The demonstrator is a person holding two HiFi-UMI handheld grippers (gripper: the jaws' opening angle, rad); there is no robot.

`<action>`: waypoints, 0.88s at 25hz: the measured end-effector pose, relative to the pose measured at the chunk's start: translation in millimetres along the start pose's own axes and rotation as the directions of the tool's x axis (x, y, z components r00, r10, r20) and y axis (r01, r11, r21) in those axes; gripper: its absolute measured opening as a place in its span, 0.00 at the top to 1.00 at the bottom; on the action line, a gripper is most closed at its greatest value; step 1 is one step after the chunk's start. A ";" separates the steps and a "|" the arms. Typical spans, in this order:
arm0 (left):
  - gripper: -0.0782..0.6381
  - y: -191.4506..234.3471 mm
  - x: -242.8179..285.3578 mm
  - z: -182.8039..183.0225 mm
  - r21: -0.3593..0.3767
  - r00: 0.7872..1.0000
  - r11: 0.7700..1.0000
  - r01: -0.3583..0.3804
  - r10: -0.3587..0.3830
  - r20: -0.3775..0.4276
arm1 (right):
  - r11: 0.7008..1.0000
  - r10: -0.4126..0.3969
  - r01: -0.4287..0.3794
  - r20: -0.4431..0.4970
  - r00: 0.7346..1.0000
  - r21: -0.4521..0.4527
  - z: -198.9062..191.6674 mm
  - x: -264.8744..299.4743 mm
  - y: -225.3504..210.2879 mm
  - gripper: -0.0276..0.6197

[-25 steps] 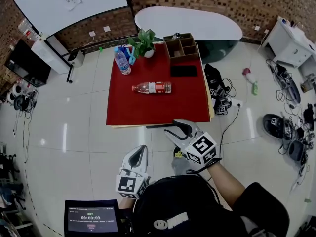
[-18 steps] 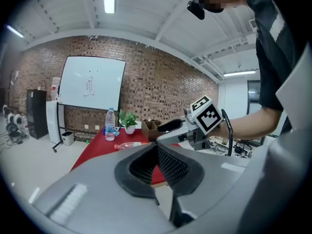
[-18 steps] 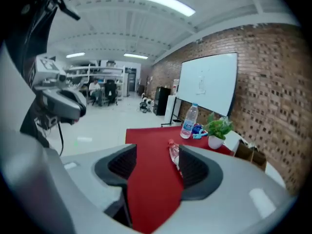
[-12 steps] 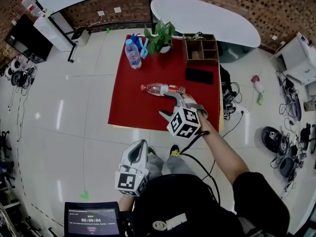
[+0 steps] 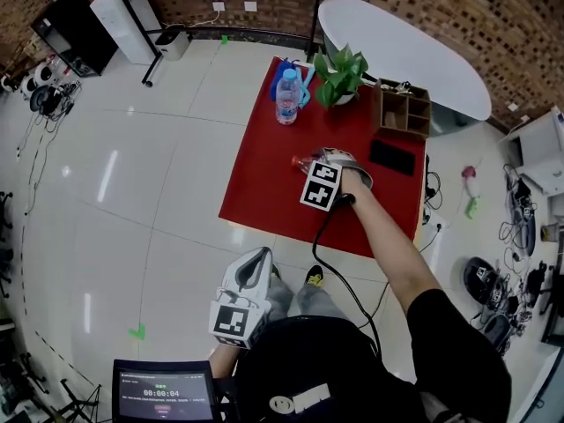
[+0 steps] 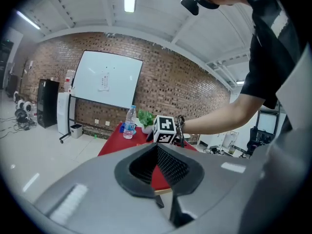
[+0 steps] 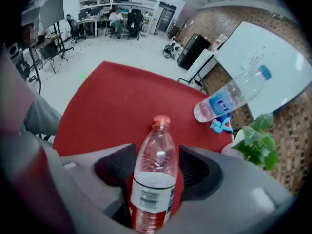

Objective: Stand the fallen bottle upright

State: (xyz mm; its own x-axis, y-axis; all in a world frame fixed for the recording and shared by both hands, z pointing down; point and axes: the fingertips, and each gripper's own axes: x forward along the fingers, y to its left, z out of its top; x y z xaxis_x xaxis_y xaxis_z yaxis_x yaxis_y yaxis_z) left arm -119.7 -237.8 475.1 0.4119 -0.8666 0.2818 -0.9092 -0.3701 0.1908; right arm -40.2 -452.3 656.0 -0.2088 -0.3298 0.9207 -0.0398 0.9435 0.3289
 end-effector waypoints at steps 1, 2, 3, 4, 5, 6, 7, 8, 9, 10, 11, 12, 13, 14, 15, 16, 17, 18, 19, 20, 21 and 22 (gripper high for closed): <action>0.88 3.6 -1.3 -1.3 -0.004 1.000 1.000 -0.007 0.007 0.001 | 1.000 0.009 -0.009 -0.031 0.999 -0.012 -2.4 8.7 1.8 0.55; 0.88 6.7 -2.3 -2.9 -0.008 1.000 1.000 -0.014 0.014 0.001 | 1.000 0.011 -0.012 -0.047 0.999 -0.019 -3.1 13.6 2.6 0.55; 0.88 9.4 -2.9 -4.6 -0.012 1.000 1.000 -0.020 0.020 0.002 | 1.000 0.011 -0.011 -0.049 0.999 -0.016 -2.0 15.0 2.4 0.55; 0.88 11.7 -3.3 -6.0 -0.016 1.000 1.000 -0.024 0.024 0.003 | 1.000 0.009 -0.009 -0.035 0.999 0.002 0.2 13.3 1.3 0.55; 0.88 13.4 -3.4 -6.7 -0.019 1.000 0.999 -0.027 0.027 0.004 | 0.999 0.006 -0.005 -0.008 1.000 0.033 2.7 8.9 -1.0 0.55; 0.88 14.2 -3.1 -6.6 -0.020 1.000 0.999 -0.027 0.027 0.007 | 0.997 -0.002 0.000 0.029 1.000 0.076 5.0 1.6 -4.9 0.55; 0.88 14.2 -2.4 -5.6 -0.019 1.000 1.000 -0.025 0.025 0.010 | 0.992 -0.016 0.006 0.073 0.997 0.130 7.2 -8.7 -10.5 0.55; 0.88 13.8 -1.6 -4.1 -0.017 1.000 1.000 -0.021 0.021 0.013 | 0.981 -0.035 0.011 0.124 0.992 0.193 9.8 -22.1 -17.6 0.55; 0.88 13.0 -0.7 -2.0 -0.013 1.000 1.000 -0.015 0.016 0.016 | 0.964 -0.062 0.012 0.184 0.981 0.265 12.9 -38.1 -25.8 0.55; 0.88 11.8 0.6 0.5 -0.007 1.000 1.000 -0.008 0.008 0.018 | 0.940 -0.096 0.006 0.249 0.964 0.341 15.7 -55.5 -34.4 0.55; 0.88 10.3 2.5 3.4 -0.001 1.000 1.000 0.001 -0.001 0.020 | 0.911 -0.135 -0.005 0.310 0.941 0.413 17.0 -72.8 -42.6 0.55; 0.88 8.1 5.1 6.7 0.007 1.000 1.000 0.011 -0.011 0.022 | 0.881 -0.177 -0.018 0.364 0.914 0.473 15.8 -89.0 -50.1 0.55; 0.88 5.2 8.2 10.6 0.015 0.999 1.000 0.023 -0.024 0.026 | 0.856 -0.218 -0.029 0.412 0.885 0.515 12.8 -104.0 -56.1 0.55; 0.88 1.6 11.4 14.5 0.024 0.999 0.999 0.036 -0.037 0.030 | 0.838 -0.257 -0.040 0.458 0.851 0.545 9.0 -117.7 -60.1 0.55; 0.88 -2.6 14.3 18.0 0.035 0.998 0.998 0.049 -0.050 0.032 | 0.819 -0.295 -0.054 0.501 0.814 0.571 4.3 -129.6 -61.9 0.55; 0.88 -7.4 16.6 20.7 0.044 0.998 0.997 0.061 -0.063 0.032 | 0.797 -0.334 -0.068 0.530 0.779 0.601 -2.2 -138.3 -61.8 0.55; 0.88 -12.7 18.8 22.6 0.053 0.997 0.996 0.073 -0.075 0.029 | 0.769 -0.370 -0.080 0.544 0.753 0.634 -10.7 -143.2 -60.4 0.55; 0.88 -18.2 21.2 23.7 0.062 0.996 0.994 0.085 -0.087 0.026 | 0.742 -0.402 -0.087 0.546 0.735 0.665 -20.0 -144.7 -58.3 0.55; 0.88 -24.0 23.7 24.2 0.071 0.995 0.993 0.096 -0.098 0.021 | 0.720 -0.429 -0.090 0.543 0.723 0.688 -28.7 -144.4 -56.1 0.55; 0.88 -29.5 25.8 24.0 0.080 0.994 0.991 0.107 -0.108 0.016 | 0.701 -0.451 -0.092 0.539 0.711 0.707 -35.7 -144.0 -54.5 0.55; 0.88 -34.3 27.2 23.5 0.087 0.993 0.989 0.116 -0.117 0.010 | 0.687 -0.468 -0.093 0.536 0.703 0.721 -40.5 -144.1 -53.7 0.55; 0.88 -38.0 28.2 23.1 0.094 0.992 0.988 0.122 -0.123 0.004 | 0.678 -0.478 -0.092 0.533 0.698 0.729 -42.9 -144.3 -53.8 0.55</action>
State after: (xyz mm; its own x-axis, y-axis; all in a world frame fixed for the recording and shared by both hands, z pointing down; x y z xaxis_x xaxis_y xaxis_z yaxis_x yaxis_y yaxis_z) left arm -74.9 -255.9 454.0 0.5207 -0.8157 0.2520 -0.8536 -0.5032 0.1349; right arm 34.0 -456.9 514.4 -0.6474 -0.6643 0.3737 -0.7203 0.6935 -0.0149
